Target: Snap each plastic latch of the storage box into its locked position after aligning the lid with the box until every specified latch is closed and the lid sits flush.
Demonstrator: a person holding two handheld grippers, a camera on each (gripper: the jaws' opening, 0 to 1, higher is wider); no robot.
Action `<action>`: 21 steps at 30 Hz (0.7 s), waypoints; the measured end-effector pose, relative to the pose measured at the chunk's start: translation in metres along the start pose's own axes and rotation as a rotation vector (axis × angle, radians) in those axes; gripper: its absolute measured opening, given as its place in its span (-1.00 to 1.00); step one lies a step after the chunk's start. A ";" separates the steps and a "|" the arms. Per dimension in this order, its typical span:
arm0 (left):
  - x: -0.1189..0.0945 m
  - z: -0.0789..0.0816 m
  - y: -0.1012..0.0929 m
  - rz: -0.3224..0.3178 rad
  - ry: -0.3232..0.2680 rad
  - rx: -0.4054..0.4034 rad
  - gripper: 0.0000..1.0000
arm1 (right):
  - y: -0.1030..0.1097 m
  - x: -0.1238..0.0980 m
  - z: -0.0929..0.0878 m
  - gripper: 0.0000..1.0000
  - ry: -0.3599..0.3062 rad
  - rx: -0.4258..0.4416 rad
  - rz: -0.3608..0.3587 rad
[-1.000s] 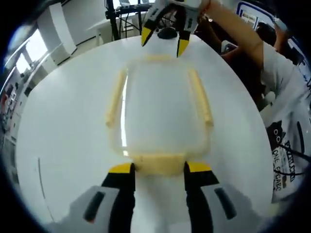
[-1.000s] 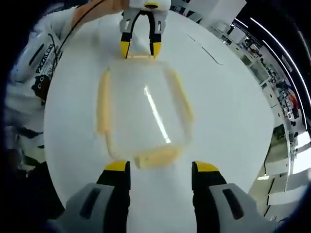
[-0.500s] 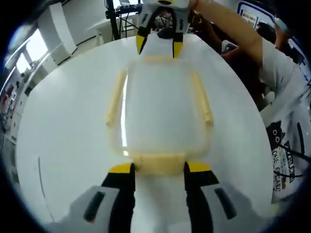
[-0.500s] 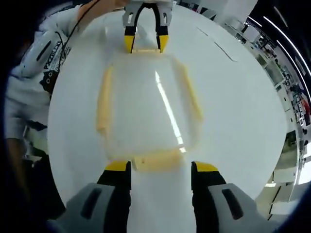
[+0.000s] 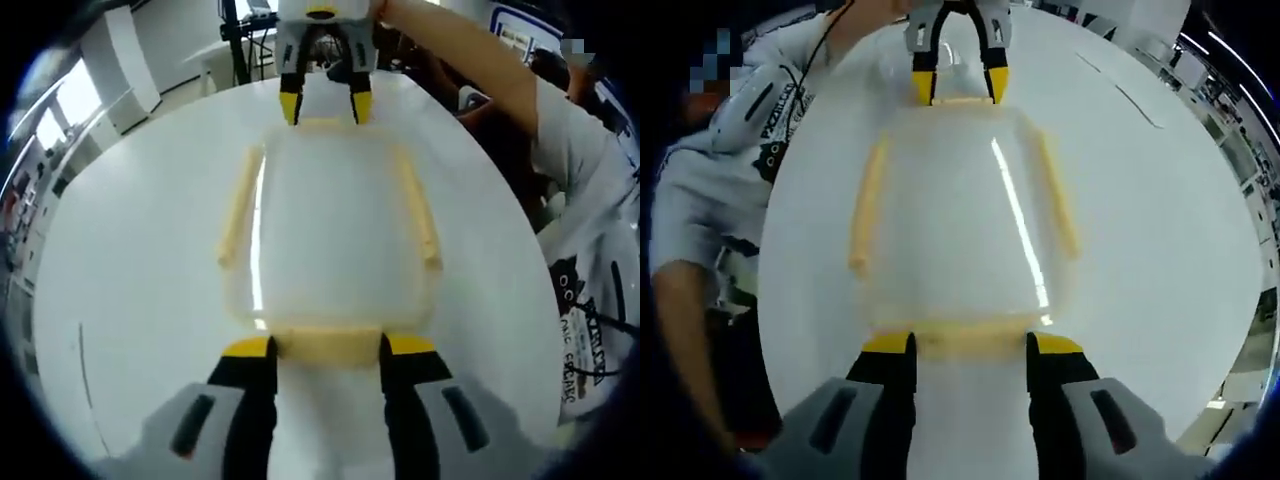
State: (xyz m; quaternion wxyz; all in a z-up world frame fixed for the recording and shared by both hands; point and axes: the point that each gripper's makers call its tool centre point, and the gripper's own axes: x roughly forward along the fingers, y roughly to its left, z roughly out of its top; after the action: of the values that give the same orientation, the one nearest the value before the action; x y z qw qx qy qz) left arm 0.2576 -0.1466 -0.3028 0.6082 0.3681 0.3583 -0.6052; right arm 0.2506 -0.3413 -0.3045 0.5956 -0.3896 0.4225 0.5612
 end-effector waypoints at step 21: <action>-0.003 -0.008 -0.001 -0.009 0.037 0.020 -0.17 | 0.006 0.009 0.009 -0.20 -0.022 -0.006 0.016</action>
State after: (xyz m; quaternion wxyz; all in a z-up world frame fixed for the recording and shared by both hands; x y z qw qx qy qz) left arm 0.2562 -0.1382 -0.3042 0.5950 0.3839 0.3649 -0.6045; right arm 0.2455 -0.3290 -0.3098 0.5947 -0.3819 0.4175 0.5712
